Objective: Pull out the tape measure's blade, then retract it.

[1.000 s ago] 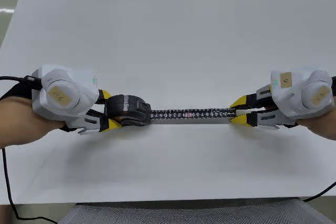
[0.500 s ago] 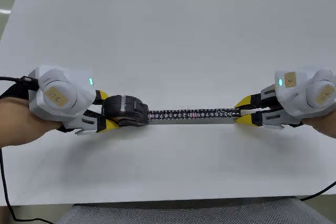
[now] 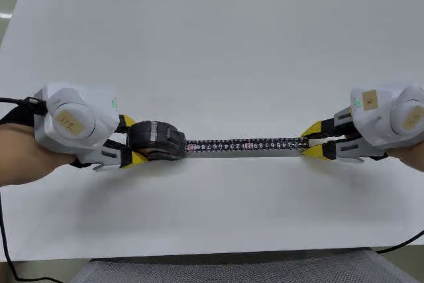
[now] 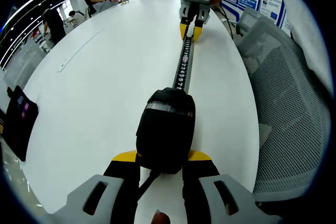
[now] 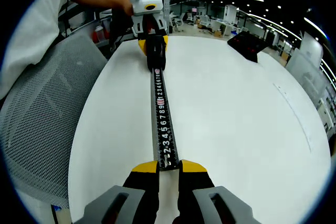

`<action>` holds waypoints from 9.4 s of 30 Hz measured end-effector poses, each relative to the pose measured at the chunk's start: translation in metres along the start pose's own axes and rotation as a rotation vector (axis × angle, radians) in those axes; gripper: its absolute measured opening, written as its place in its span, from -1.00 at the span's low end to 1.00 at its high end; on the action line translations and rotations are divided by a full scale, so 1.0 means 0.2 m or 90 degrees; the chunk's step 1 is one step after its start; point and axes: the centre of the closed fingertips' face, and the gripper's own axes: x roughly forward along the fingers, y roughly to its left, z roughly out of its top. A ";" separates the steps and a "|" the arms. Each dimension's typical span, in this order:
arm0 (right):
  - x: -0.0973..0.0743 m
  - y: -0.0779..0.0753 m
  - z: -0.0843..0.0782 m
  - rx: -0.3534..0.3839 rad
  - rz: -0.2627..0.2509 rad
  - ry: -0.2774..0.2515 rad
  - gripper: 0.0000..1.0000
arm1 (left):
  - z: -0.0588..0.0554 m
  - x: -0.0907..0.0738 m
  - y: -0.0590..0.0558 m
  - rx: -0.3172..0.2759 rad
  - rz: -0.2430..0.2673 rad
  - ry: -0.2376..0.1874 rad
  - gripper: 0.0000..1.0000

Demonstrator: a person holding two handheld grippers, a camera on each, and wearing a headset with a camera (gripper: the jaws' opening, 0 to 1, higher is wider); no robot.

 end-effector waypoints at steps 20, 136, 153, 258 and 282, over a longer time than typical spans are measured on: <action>-0.06 -0.01 -0.10 0.014 -0.004 0.028 -0.83 | 0.00 0.00 0.00 -0.001 0.001 0.002 -0.49; -0.22 0.00 0.03 0.217 -0.144 -0.070 0.17 | 0.07 -0.20 0.04 -0.208 0.143 -0.129 0.25; -0.28 0.03 0.05 0.222 -0.183 -0.081 0.43 | 0.03 -0.25 -0.03 -0.226 0.178 -0.136 0.56; -0.29 0.23 0.03 0.285 -0.242 -0.151 0.98 | -0.04 -0.33 -0.27 -0.348 0.203 -0.249 0.94; -0.28 0.23 0.05 0.282 -0.239 -0.153 0.98 | -0.07 -0.34 -0.26 -0.353 0.208 -0.246 0.93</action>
